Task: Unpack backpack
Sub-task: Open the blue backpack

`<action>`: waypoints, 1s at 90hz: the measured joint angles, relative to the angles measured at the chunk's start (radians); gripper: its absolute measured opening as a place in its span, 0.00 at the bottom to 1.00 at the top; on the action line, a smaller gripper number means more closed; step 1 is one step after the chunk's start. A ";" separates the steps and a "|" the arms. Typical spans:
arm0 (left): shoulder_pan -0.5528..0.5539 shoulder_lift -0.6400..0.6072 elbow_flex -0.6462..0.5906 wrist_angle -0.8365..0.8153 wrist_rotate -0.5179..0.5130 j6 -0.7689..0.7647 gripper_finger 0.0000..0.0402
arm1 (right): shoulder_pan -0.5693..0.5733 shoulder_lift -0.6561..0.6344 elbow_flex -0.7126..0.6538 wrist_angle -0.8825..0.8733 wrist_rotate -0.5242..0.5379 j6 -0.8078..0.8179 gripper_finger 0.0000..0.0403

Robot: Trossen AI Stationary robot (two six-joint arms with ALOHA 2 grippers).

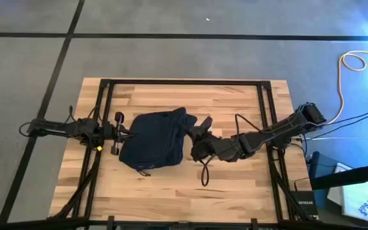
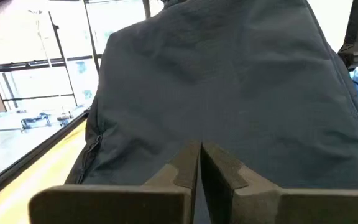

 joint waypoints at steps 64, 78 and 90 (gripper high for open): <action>0.039 0.431 0.000 0.023 -0.132 -0.207 0.01 | 0.134 -0.138 -0.003 -0.006 0.076 0.061 0.00; 0.038 0.567 0.004 0.108 -0.061 -0.231 0.01 | 0.133 -0.140 -0.003 -0.008 0.039 0.061 0.00; 0.038 0.674 0.024 0.178 0.001 -0.227 0.01 | 0.133 -0.140 -0.003 -0.008 0.021 0.062 0.00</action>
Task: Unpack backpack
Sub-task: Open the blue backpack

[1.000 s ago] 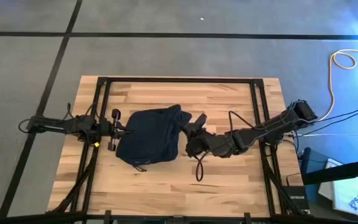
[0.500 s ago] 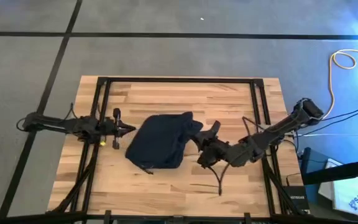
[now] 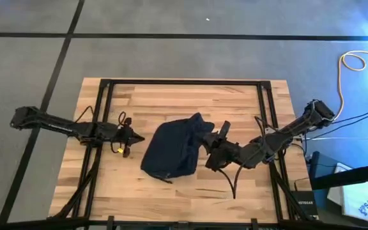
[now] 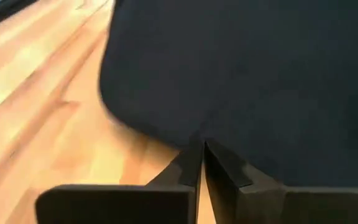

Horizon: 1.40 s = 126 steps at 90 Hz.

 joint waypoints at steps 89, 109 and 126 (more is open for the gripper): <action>-0.015 0.736 0.328 0.177 0.182 0.032 0.01 | 0.000 0.000 0.000 -0.001 -0.003 -0.002 0.00; -0.018 0.868 0.454 0.177 0.201 0.125 0.01 | 0.000 0.000 0.000 0.002 -0.003 -0.018 0.00; -0.016 0.979 0.561 0.179 0.252 0.249 0.01 | 0.000 0.000 0.000 0.006 -0.024 -0.026 0.00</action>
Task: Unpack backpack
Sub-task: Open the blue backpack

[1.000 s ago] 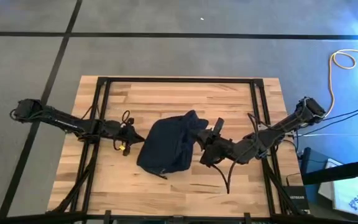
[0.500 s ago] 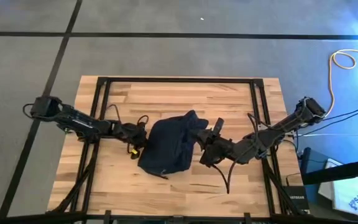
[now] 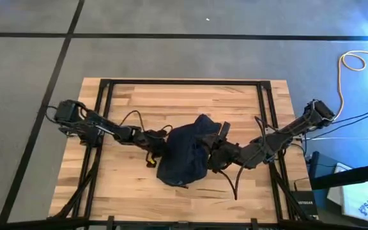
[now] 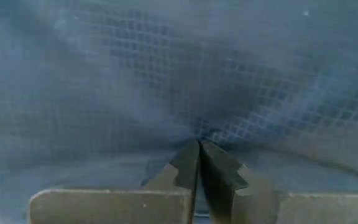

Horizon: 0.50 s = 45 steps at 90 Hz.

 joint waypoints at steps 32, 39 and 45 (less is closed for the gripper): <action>0.043 0.155 0.175 0.028 0.138 0.086 0.01 | 0.000 0.000 0.000 -0.001 -0.062 0.000 0.00; 0.056 0.188 0.200 0.077 0.191 0.094 0.01 | 0.000 0.000 0.000 -0.001 -0.074 0.000 0.00; 0.064 0.214 0.222 0.102 0.230 0.100 0.01 | 0.000 0.000 0.000 -0.001 -0.079 0.000 0.00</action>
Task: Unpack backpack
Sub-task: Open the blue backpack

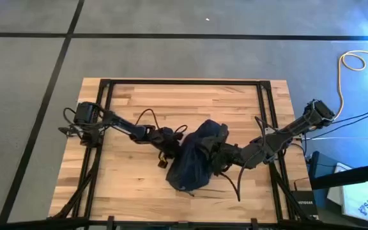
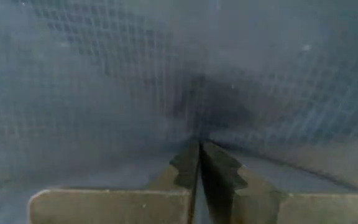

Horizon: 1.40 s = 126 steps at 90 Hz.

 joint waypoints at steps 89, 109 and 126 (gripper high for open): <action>-0.028 0.225 0.223 -0.038 0.082 0.050 0.01 | -0.253 0.002 0.000 -0.159 -0.308 0.214 0.00; -0.026 0.222 0.223 -0.078 0.067 0.053 0.01 | -0.353 0.003 0.000 -0.247 -0.456 0.365 0.00; -0.017 0.220 0.224 -0.103 0.062 0.060 0.01 | -0.408 0.003 0.000 -0.320 -0.503 0.417 0.00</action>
